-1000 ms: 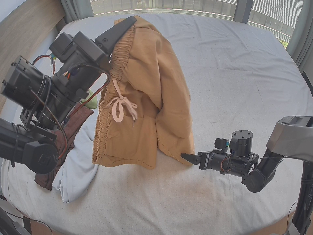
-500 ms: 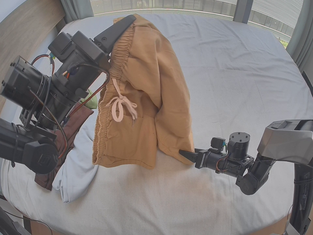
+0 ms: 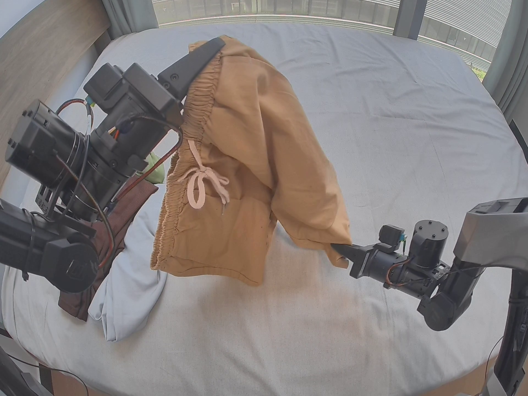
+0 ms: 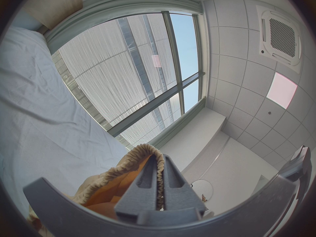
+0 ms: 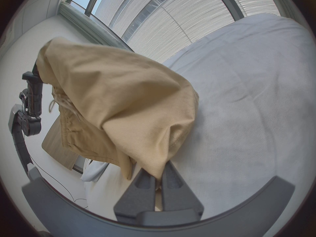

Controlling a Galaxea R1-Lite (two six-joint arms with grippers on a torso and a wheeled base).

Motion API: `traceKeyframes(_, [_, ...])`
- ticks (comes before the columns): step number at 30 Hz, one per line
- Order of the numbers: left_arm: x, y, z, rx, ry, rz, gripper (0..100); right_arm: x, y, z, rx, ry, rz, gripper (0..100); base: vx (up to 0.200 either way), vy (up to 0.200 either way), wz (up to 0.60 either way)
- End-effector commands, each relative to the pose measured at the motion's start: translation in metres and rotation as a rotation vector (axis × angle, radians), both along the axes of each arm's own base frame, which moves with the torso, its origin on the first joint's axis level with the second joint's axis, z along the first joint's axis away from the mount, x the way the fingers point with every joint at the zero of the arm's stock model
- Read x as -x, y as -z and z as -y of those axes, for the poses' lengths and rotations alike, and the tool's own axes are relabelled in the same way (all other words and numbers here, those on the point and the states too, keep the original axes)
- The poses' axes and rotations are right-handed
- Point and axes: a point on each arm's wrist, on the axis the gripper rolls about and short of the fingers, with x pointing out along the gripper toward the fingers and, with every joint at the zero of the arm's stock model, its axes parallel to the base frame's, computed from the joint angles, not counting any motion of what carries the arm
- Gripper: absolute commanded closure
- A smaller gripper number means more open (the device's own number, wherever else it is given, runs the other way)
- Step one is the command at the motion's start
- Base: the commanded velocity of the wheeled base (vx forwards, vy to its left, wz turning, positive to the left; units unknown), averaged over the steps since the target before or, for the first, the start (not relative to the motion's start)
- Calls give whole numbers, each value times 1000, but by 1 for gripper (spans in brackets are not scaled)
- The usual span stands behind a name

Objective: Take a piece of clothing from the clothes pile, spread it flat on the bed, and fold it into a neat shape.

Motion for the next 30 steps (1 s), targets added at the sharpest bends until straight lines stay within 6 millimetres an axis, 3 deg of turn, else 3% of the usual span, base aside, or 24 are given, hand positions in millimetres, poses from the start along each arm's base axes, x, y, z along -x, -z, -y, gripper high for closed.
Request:
traceKeyframes(1, [-9,14,-9,-29,-36,-58,100,11,-37,26,-29,60,82,100,0,0,0])
traceKeyframes(7, [-29,44,-21,-95,-71,-156,100,23,-50,51,-8,110,111,100,0,0,0])
traceKeyframes(13, [-52,73,-24,-122,-107,-226,100,44,-29,63,48,39,13,100,0,0,0])
traceKeyframes(23, [-57,76,-25,-122,-117,-223,100,55,23,61,171,-40,-148,100,0,0,0])
traceKeyframes(30, [-57,74,-25,-119,-120,-217,100,56,32,57,182,-65,-176,100,0,0,0])
